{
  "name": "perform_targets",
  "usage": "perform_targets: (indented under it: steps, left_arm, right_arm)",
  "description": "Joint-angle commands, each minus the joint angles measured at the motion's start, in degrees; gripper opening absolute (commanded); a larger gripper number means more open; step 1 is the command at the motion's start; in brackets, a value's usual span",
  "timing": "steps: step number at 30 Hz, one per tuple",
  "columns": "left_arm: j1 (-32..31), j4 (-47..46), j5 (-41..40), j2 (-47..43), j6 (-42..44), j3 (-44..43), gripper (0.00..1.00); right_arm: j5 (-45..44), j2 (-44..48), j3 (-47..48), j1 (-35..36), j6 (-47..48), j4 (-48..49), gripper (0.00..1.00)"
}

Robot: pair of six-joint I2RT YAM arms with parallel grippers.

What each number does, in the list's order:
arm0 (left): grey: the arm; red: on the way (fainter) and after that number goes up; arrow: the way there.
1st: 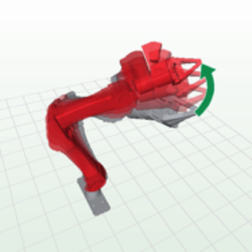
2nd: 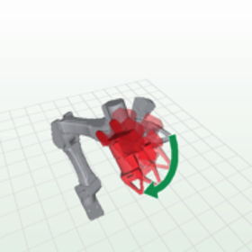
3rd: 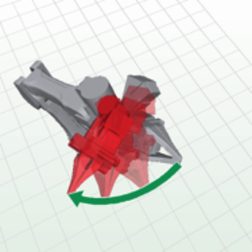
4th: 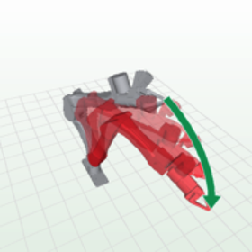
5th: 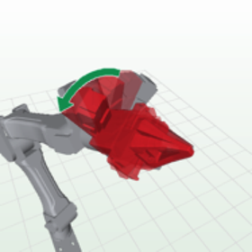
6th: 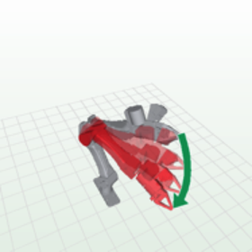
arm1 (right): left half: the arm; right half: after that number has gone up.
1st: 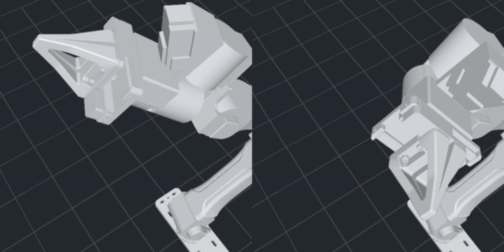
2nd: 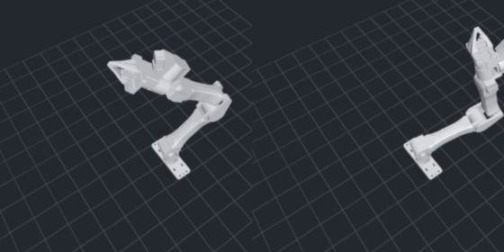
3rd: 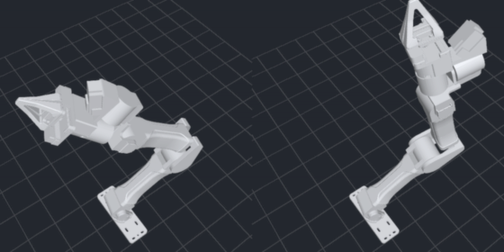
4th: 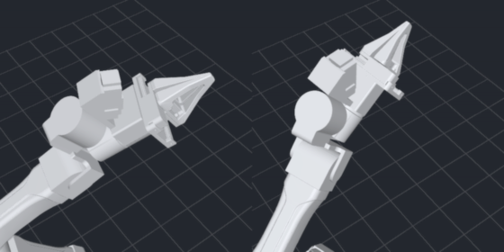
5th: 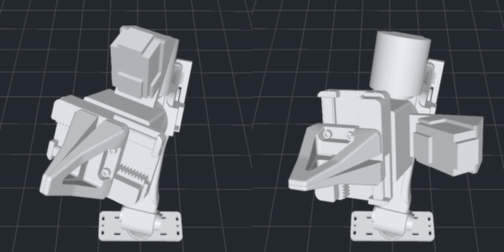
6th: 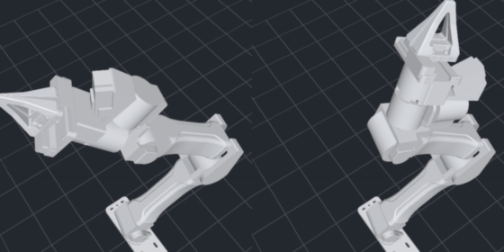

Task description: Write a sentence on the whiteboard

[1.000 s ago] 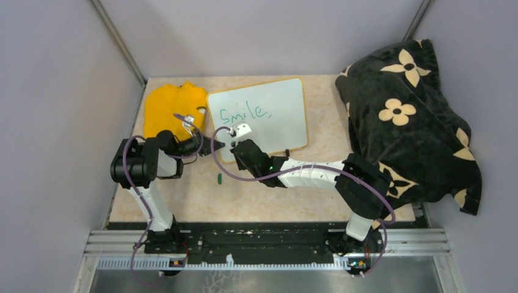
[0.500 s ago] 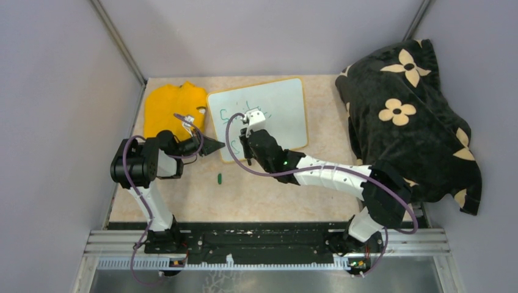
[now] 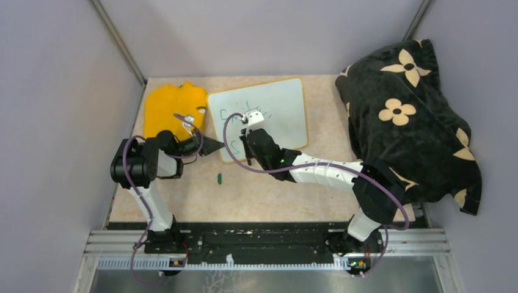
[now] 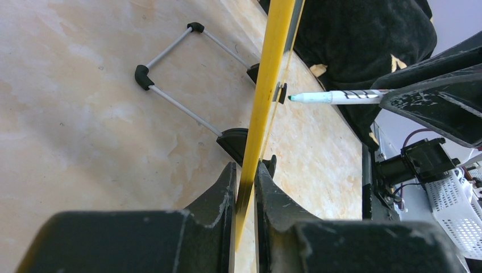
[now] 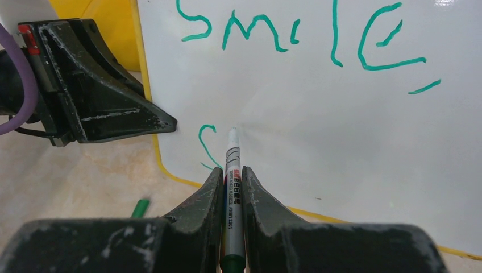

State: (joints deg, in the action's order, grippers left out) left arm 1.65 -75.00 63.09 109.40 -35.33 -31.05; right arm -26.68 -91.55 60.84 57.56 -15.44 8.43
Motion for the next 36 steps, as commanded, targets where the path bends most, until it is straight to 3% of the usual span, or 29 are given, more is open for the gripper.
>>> perform_targets:
  steps: [1, 36]
  left_arm:
    - [-0.07, 1.84, -2.09, 1.29, 0.92, -0.68, 0.00]
    - [-0.07, 2.71, -1.94, 1.34, 0.99, -0.94, 0.00]
  right_arm:
    - [0.08, -0.61, 3.28, -0.99, 0.11, 2.16, 0.00]
    - [0.48, 0.53, -5.99, -1.40, -3.71, 0.58, 0.00]
